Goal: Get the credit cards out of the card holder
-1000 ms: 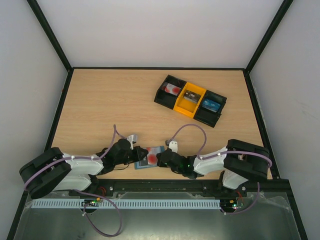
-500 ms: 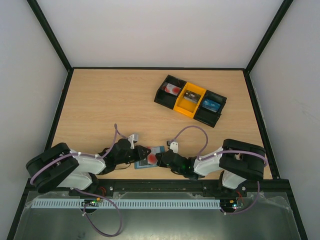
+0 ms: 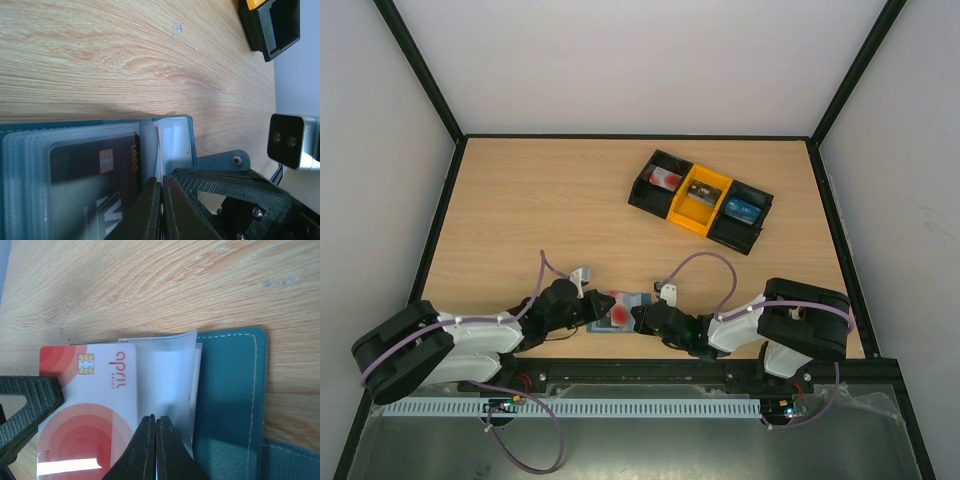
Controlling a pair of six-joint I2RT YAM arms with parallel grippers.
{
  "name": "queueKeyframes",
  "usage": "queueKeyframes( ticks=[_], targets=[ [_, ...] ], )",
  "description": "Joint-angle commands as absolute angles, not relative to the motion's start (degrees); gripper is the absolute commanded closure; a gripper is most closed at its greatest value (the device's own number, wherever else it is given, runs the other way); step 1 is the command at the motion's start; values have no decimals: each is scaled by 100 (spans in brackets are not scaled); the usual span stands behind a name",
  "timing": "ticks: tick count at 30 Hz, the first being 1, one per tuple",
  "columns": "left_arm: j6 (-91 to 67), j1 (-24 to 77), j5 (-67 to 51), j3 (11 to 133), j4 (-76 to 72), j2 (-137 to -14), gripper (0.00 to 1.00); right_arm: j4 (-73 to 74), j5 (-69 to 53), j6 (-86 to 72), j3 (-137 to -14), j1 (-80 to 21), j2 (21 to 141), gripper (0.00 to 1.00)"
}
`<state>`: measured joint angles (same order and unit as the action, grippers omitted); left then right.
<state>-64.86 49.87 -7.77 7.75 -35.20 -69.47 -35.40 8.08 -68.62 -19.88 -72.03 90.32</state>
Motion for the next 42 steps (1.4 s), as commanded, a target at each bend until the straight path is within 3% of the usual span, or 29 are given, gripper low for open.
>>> queueKeyframes(
  ticks=[1, 13, 24, 34, 42],
  targets=[
    [-6450, 4992, -304, 688, -2996, -6485, 97, -2944, 817, -6909, -1781, -7233, 9064, 98],
    [-6611, 4983, 442, 620, -1734, -4770, 97, -2717, 960, -6766, -1888, -7238, 8465, 96],
    [-6799, 4992, 257, 606, -1474, -3167, 97, -4451, 307, -7003, -1351, -7233, 7398, 75],
    [-6965, 4991, -127, 478, -1973, -2750, 97, -5756, -156, -7394, -1290, -7233, 7235, 57],
    [-7106, 4992, -255, 410, -2284, -2613, 97, -5901, -272, -7493, -1446, -7236, 7401, 55]
  ],
)
